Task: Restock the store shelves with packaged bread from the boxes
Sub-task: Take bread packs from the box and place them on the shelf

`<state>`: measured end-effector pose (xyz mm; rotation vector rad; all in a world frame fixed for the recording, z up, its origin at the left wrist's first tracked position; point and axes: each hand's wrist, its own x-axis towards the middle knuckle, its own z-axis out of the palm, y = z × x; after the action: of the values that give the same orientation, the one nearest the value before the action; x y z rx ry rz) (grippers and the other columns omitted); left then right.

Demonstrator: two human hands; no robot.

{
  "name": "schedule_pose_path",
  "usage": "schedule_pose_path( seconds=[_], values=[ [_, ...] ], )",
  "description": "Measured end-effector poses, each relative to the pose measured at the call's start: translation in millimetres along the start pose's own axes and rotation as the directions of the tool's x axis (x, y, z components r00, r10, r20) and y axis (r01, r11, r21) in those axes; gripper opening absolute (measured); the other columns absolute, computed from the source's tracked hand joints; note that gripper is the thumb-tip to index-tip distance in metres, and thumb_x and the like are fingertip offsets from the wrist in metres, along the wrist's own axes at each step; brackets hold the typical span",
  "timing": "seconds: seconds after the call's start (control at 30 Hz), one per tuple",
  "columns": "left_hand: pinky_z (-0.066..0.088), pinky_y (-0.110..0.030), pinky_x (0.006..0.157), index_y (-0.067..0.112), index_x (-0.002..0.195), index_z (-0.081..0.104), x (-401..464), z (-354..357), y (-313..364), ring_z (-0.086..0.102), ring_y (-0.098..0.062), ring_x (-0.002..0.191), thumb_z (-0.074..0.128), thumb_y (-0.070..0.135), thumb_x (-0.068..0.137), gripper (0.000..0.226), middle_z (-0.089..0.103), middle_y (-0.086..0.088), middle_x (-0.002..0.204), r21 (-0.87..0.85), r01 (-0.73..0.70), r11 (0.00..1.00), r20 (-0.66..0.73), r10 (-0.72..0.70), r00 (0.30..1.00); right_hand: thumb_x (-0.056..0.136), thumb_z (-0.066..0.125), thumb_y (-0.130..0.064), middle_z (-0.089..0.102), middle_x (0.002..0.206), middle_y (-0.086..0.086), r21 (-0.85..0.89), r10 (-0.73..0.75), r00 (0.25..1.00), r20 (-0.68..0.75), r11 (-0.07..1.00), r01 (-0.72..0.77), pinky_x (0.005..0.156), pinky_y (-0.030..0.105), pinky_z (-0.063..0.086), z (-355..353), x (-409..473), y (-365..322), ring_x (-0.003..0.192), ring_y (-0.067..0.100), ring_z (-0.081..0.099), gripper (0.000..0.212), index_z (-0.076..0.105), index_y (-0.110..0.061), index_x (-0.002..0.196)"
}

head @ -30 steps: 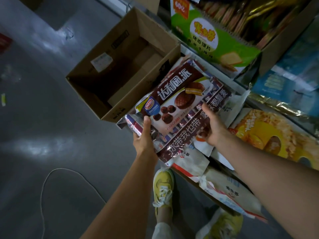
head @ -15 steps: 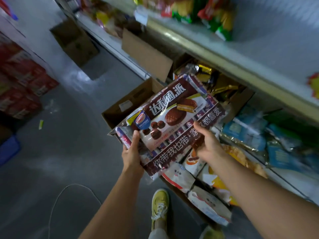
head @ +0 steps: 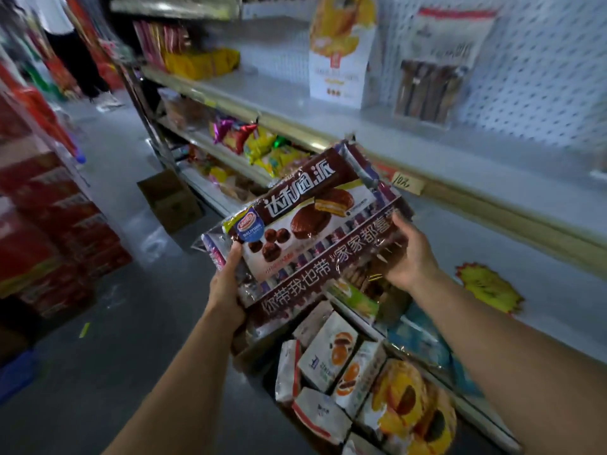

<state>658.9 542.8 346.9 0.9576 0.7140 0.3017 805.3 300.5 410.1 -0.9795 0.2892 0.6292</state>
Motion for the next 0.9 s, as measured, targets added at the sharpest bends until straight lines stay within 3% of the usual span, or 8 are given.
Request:
schedule_pose_path(
  seconds=[0.07,0.2,0.33,0.47,0.6,0.67,0.77,0.9],
  values=[
    [0.045,-0.065,0.098,0.017,0.130,0.061,-7,12,25,0.063,-0.044,0.113,0.085,0.067,0.052,0.096,0.064,-0.022,0.126,-0.015,-0.021,1.000,0.057,0.022,0.998,0.086,0.068,-0.034,0.064,0.085,0.011,-0.015,-0.056,0.998,0.023,0.998,0.056,0.083,0.042,0.052,16,-19,-25,0.086,0.028,0.062,0.025,0.058,-0.012,0.084],
    [0.047,-0.063,0.096,0.017,0.123,0.064,-27,40,78,0.068,-0.044,0.103,0.072,0.065,0.073,0.070,0.070,-0.021,0.115,-0.024,-0.018,1.000,0.086,0.020,0.996,0.086,0.067,-0.039,0.068,0.075,0.009,-0.059,-0.155,0.986,0.062,0.986,0.159,0.091,0.046,0.049,38,-62,-68,0.083,0.027,0.061,0.029,0.061,-0.011,0.086],
    [0.056,-0.054,0.083,0.012,0.112,0.065,-42,67,127,0.072,-0.039,0.090,0.068,0.058,0.081,0.055,0.073,-0.021,0.102,0.042,-0.099,0.994,0.110,0.094,0.989,0.078,0.064,-0.064,0.066,0.108,0.014,-0.008,-0.237,0.969,0.067,0.971,0.238,0.093,0.060,0.048,44,-94,-109,0.101,0.037,0.064,0.058,0.059,-0.019,0.115],
    [0.054,-0.060,0.084,0.008,0.127,0.057,-48,90,165,0.068,-0.044,0.101,0.086,0.046,0.067,0.077,0.066,-0.025,0.120,0.101,-0.195,0.975,0.246,0.166,0.955,0.082,0.060,-0.064,0.065,0.106,0.014,-0.023,-0.330,0.943,0.036,0.943,0.331,0.087,0.053,0.054,42,-121,-149,0.099,0.034,0.065,0.062,0.058,-0.012,0.117],
    [0.058,-0.054,0.068,0.016,0.136,0.050,-56,123,199,0.072,-0.041,0.088,0.088,0.034,0.067,0.080,0.064,-0.024,0.120,0.140,-0.257,0.956,0.280,0.211,0.937,0.088,0.067,-0.038,0.064,0.097,0.008,-0.243,-0.424,0.904,0.050,0.873,0.423,0.081,0.046,0.057,36,-145,-184,0.081,0.024,0.065,0.031,0.063,-0.011,0.101],
    [0.058,-0.054,0.066,0.019,0.138,0.047,-62,142,212,0.073,-0.040,0.080,0.090,0.034,0.059,0.091,0.064,-0.025,0.119,0.177,-0.294,0.939,0.306,0.232,0.923,0.080,0.075,-0.039,0.067,0.098,0.011,-0.423,-0.455,0.890,-0.005,0.808,0.411,0.082,0.050,0.057,29,-155,-198,0.080,0.025,0.067,0.036,0.065,-0.009,0.097],
    [0.058,-0.051,0.065,0.017,0.133,0.048,-66,171,224,0.072,-0.040,0.084,0.088,0.035,0.060,0.085,0.065,-0.023,0.116,0.233,-0.337,0.912,0.355,0.243,0.903,0.064,0.082,-0.053,0.075,0.093,0.010,-0.609,-0.514,0.857,-0.032,0.690,0.391,0.075,0.047,0.060,23,-172,-212,0.080,0.027,0.072,0.060,0.067,-0.008,0.101],
    [0.058,-0.055,0.078,0.011,0.117,0.059,-73,208,234,0.070,-0.035,0.087,0.078,0.027,0.081,0.043,0.070,-0.021,0.108,0.262,-0.384,0.886,0.430,0.249,0.868,0.053,0.085,-0.056,0.074,0.102,0.002,-0.677,-0.618,0.786,-0.016,0.585,0.446,0.072,0.043,0.061,16,-193,-225,0.091,0.024,0.072,0.072,0.064,-0.015,0.108]
  ],
)
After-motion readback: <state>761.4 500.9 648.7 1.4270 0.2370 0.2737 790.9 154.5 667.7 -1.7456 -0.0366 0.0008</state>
